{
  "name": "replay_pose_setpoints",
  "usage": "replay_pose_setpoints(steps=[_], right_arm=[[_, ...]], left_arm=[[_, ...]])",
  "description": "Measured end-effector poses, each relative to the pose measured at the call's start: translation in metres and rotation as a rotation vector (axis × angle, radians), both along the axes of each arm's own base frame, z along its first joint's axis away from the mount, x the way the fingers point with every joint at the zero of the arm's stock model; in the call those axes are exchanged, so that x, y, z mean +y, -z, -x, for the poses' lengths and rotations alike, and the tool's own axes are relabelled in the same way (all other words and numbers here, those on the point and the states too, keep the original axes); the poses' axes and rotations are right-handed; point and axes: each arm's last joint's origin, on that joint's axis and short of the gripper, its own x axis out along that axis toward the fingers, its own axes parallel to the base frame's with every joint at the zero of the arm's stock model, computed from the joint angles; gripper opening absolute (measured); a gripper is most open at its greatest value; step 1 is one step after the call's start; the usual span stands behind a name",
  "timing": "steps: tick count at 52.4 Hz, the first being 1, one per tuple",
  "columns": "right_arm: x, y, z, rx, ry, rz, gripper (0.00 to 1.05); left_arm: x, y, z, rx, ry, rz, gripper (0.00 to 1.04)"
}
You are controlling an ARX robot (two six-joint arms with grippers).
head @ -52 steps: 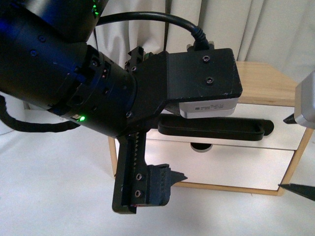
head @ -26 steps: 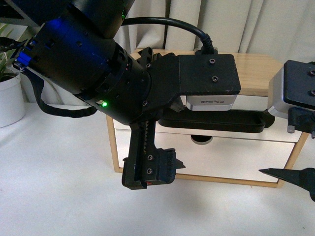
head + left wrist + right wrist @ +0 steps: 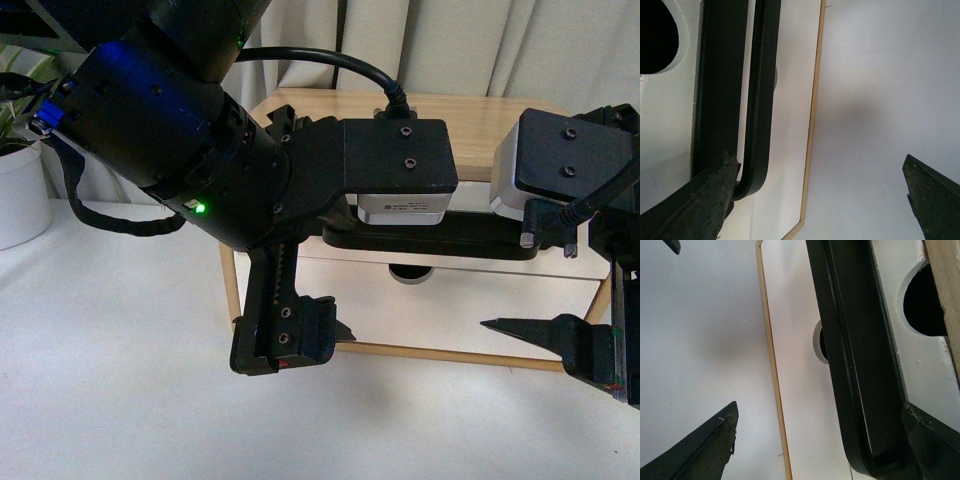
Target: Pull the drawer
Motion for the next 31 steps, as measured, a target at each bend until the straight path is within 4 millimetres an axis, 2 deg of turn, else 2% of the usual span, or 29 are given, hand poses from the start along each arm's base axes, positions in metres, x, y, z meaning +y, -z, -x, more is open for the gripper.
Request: replay_pose_setpoints(steps=[31], right_arm=[[0.003, 0.014, -0.01, 0.071, 0.013, 0.013, 0.96]], left_arm=[[-0.007, 0.004, 0.003, 0.027, 0.015, -0.012, 0.98]])
